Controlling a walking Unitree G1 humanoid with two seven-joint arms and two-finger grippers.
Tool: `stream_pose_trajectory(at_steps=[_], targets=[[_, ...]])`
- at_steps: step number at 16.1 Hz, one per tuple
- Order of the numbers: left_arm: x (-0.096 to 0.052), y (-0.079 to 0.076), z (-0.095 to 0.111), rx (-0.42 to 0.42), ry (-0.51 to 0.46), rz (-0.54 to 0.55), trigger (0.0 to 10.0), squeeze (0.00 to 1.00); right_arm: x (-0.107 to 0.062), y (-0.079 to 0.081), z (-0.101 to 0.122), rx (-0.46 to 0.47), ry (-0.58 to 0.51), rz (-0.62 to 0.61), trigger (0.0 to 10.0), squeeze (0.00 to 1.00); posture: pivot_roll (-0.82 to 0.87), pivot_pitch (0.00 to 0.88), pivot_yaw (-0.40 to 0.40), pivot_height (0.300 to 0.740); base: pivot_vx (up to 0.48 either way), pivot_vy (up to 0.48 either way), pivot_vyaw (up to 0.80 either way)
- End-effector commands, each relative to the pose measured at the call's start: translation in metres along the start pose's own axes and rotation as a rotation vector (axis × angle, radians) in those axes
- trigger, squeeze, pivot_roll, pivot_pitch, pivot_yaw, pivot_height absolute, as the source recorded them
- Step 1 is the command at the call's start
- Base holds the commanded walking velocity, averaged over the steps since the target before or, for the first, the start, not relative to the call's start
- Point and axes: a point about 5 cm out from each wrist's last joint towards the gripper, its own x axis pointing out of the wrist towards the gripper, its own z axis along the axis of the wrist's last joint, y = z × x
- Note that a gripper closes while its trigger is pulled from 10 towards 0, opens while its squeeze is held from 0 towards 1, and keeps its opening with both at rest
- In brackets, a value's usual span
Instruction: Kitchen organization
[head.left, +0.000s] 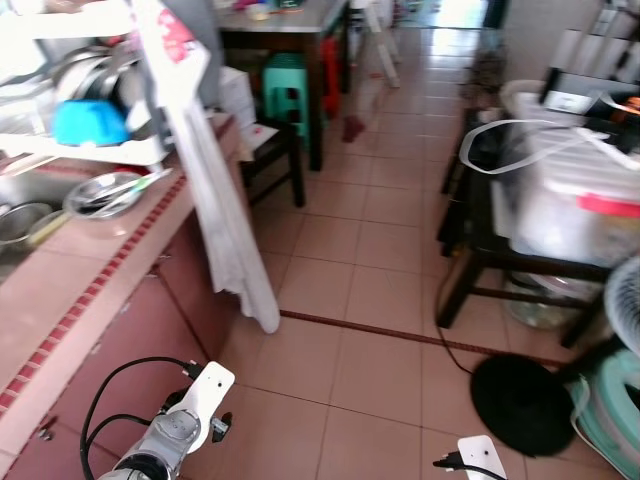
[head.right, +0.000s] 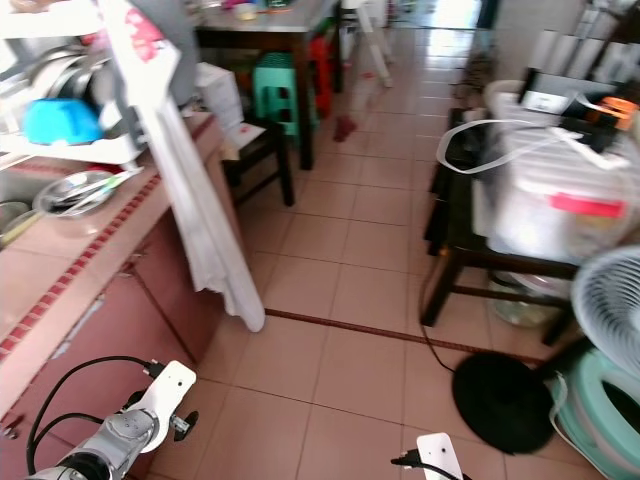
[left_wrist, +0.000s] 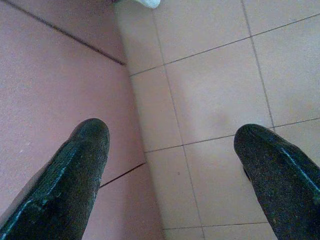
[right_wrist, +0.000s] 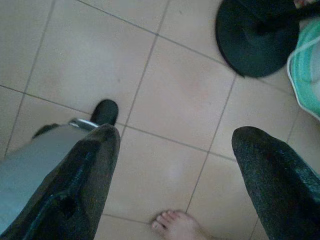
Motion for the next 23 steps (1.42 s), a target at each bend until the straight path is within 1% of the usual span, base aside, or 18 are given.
stream_pose_trajectory(at_steps=[1, 14, 17, 23], targets=[[-0.0003, 0.0031, 0.0008, 0.009, -0.001, -0.002, 10.0, 0.0, 0.0001, -0.001, 0.001, -0.005, -0.006, -0.002, 10.0, 0.0, 0.07, 0.0, 0.054, 0.74, 0.356, 0.0, 0.0], [-0.0004, 0.0027, -0.0001, 0.013, 0.002, -0.004, 10.0, 0.0, 0.0, -0.0003, -0.0005, -0.004, 0.005, -0.005, 10.0, 0.0, 0.07, 0.0, 0.051, 0.74, 0.363, 0.0, 0.0], [-0.0004, 0.0023, -0.0007, 0.011, 0.004, -0.005, 10.0, 0.0, -0.0001, -0.0006, -0.001, 0.001, 0.008, -0.006, 10.0, 0.0, 0.07, 0.0, 0.051, 0.74, 0.333, 0.0, -0.53], [-0.0007, 0.0026, -0.0024, 0.017, 0.01, -0.001, 10.0, 0.0, -0.0001, -0.0004, -0.0012, 0.001, 0.008, -0.003, 10.0, 0.0, 0.07, 0.0, 0.05, 0.74, 0.0, 0.0, -0.62]])
